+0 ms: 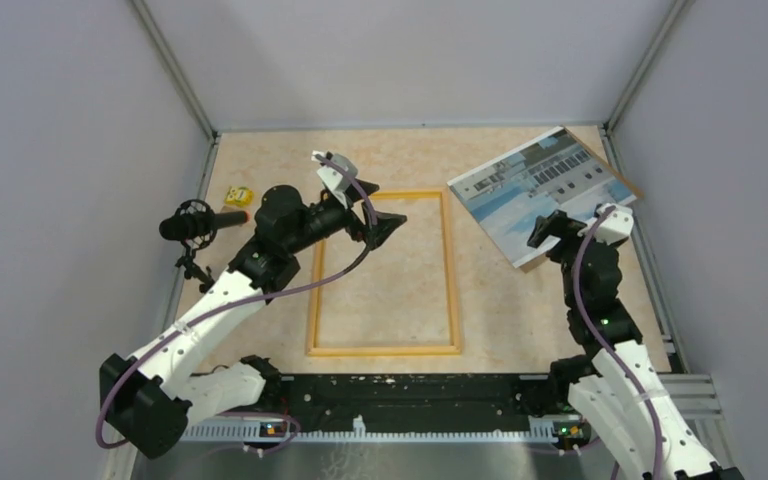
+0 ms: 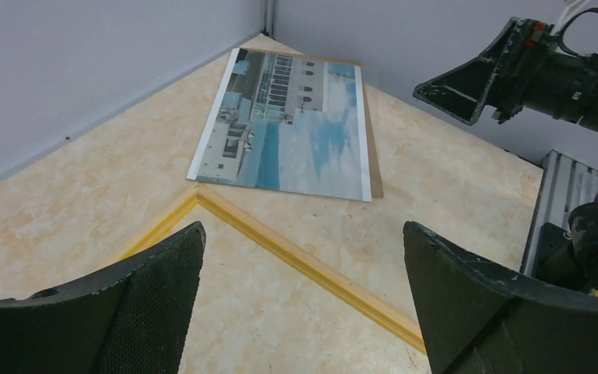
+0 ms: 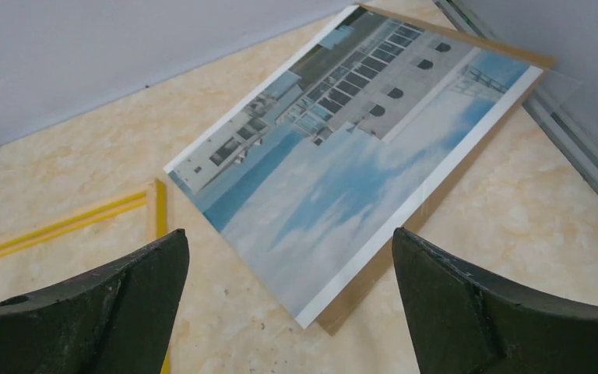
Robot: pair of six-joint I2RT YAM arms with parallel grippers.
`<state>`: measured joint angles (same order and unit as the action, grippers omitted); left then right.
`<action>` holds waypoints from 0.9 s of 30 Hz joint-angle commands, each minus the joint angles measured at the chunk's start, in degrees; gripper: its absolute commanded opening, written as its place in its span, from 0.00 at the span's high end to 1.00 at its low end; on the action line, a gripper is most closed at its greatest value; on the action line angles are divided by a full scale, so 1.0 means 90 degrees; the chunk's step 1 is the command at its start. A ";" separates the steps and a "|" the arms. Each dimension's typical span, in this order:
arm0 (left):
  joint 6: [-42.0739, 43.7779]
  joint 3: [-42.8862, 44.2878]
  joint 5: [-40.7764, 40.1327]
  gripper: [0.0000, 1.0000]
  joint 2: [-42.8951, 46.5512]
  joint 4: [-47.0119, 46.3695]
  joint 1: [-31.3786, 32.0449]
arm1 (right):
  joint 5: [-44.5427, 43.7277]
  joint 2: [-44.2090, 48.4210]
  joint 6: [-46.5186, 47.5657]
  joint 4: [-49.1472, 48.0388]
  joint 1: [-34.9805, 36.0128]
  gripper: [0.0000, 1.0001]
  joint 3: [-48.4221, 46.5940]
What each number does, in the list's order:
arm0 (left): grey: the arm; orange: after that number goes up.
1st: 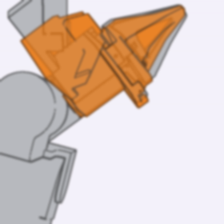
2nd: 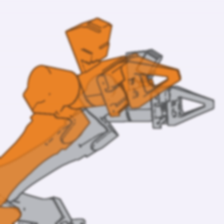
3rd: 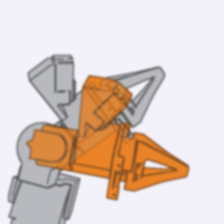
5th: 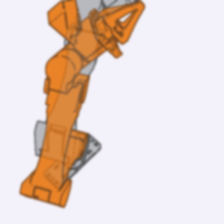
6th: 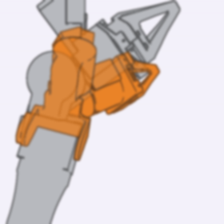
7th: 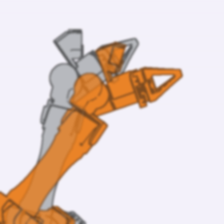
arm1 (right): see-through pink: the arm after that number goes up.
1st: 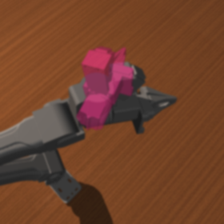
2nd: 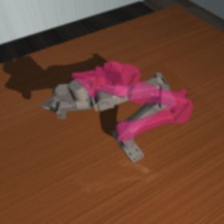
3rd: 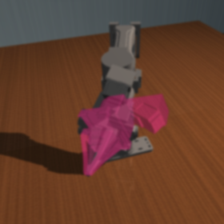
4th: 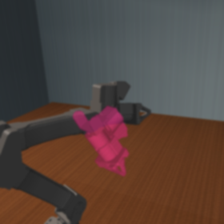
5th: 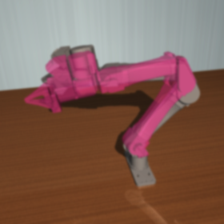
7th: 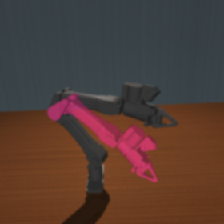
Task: Put the photo into the frame
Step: Pick up the photo frame item at the center of the board.
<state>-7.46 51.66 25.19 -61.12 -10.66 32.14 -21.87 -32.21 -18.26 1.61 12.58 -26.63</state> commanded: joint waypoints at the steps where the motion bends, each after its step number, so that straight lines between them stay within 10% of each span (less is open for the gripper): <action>1: -0.0011 0.0275 0.0151 0.01 0.0038 -0.0034 0.0134 | -0.0472 -0.0147 -0.0380 0.0345 -0.0011 0.01 -0.0290; 14: -0.0342 0.0597 -0.2283 0.01 -0.0117 0.0862 0.0177 | -0.0380 -0.1215 -0.1581 0.1526 -0.0004 0.01 -0.0733; 27: -0.0437 0.0622 -0.2099 0.01 -0.0131 0.0886 0.0176 | 0.2805 -0.1687 -0.3373 0.0309 -0.1370 0.01 0.0346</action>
<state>-10.48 55.05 5.91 -62.39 -1.63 33.69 -8.08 -48.18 -42.28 9.58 3.99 -25.56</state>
